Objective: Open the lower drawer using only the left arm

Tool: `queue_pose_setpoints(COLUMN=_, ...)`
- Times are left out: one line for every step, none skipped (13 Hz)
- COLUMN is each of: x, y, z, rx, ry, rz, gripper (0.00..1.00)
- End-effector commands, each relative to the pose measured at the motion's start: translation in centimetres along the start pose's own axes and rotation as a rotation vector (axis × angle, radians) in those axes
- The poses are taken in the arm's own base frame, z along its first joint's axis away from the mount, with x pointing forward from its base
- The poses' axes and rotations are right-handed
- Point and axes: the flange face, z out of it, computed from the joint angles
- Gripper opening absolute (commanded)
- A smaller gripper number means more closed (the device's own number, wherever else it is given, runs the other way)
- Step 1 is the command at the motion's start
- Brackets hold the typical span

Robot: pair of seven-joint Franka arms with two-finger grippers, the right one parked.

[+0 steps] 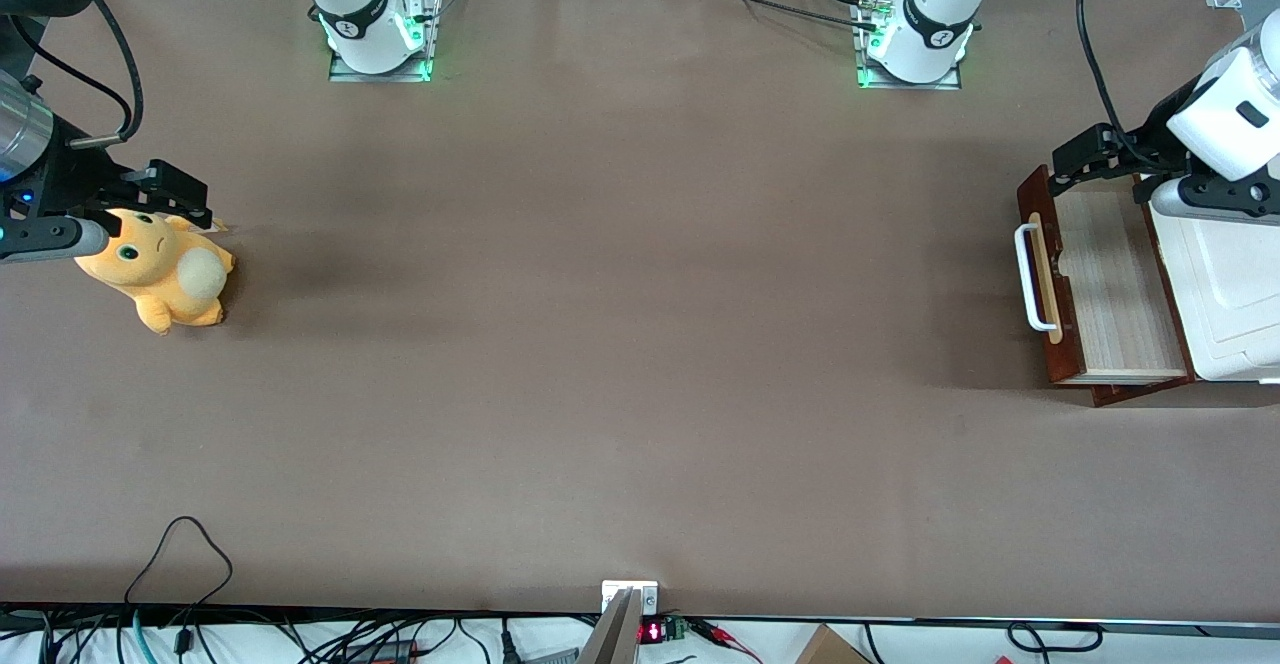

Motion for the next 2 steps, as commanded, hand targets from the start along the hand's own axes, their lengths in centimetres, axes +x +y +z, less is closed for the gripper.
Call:
queue_pose_setpoints(x=0.15, y=-0.11, z=-0.57, rx=-0.001, ry=-0.002, rz=0.001, gripper=1.00)
queue_pose_setpoints(x=0.15, y=-0.11, z=-0.57, rx=-0.001, ry=-0.002, rz=0.001, gripper=1.00)
